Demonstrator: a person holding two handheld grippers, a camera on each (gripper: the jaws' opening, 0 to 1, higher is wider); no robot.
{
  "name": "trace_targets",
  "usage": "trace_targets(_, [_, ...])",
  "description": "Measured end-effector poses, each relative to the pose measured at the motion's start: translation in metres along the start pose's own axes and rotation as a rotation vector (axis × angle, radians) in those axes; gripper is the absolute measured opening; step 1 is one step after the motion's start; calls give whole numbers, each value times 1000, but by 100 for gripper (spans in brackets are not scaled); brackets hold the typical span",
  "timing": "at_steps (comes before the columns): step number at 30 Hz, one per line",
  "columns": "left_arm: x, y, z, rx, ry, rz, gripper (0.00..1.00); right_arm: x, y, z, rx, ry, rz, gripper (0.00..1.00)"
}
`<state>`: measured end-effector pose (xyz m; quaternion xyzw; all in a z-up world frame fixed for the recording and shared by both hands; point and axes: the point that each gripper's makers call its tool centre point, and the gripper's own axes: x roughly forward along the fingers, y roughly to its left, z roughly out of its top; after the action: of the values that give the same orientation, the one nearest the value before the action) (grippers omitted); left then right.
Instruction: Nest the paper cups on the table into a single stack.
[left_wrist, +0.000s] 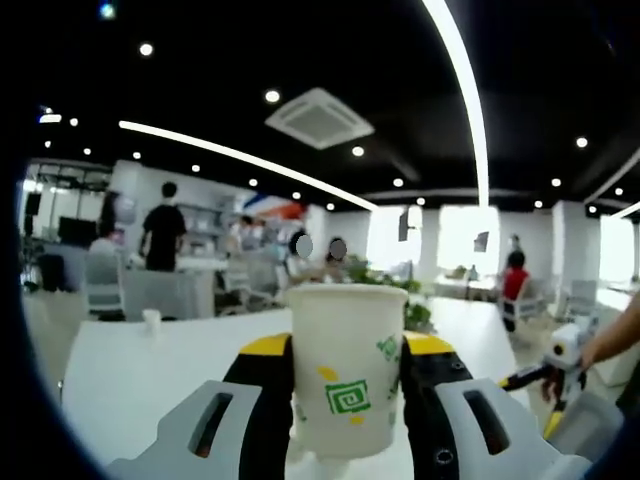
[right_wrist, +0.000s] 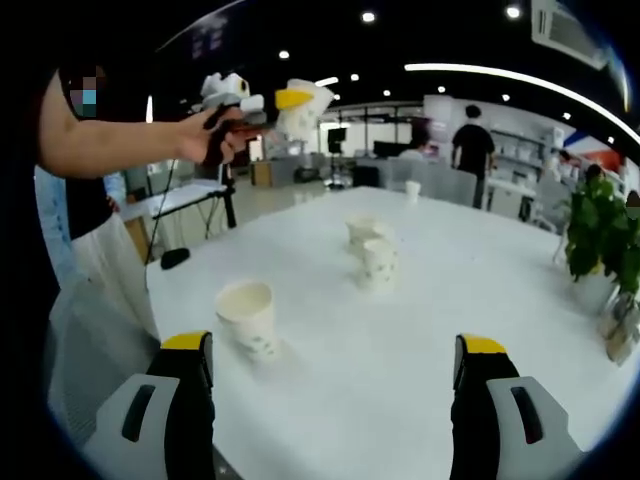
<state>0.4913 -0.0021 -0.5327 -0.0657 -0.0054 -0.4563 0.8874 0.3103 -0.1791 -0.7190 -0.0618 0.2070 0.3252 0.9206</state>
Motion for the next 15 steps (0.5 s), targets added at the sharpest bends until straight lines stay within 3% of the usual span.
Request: trace_targets(15, [-7,-30,2,-10,-39,-41,40,-1,3,-1,2,-5,3,99])
